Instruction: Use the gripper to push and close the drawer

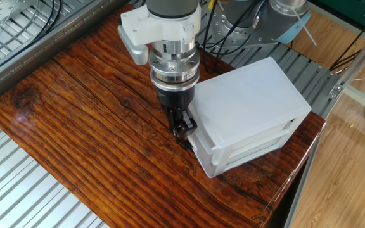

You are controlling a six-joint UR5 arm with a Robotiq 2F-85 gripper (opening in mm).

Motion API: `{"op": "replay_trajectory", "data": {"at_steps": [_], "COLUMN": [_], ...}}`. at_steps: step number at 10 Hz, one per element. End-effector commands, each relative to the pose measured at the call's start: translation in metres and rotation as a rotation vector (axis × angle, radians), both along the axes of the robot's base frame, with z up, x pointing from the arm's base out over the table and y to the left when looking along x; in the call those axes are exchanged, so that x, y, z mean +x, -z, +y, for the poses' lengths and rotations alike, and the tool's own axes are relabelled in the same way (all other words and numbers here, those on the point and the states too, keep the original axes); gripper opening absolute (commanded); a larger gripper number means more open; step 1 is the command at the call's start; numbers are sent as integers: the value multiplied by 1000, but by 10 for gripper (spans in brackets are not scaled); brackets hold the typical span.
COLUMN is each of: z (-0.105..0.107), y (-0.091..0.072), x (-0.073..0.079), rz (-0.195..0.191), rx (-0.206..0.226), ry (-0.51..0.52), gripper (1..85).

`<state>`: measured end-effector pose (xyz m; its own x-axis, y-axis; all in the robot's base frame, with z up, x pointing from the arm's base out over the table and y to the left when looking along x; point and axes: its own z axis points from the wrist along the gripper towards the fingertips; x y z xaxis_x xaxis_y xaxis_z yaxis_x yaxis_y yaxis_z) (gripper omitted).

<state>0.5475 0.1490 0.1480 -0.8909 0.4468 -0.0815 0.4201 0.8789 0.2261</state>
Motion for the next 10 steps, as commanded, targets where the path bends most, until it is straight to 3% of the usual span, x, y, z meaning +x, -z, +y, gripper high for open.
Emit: {"op": "replay_trajectory", "data": {"at_steps": [1,10], "z": [4,8], "y": [-2,-6], "x": [-3,-13], "rz": [-2,-7], "rx": [13,30], "ry": [6,5], "gripper": [137,137]}}
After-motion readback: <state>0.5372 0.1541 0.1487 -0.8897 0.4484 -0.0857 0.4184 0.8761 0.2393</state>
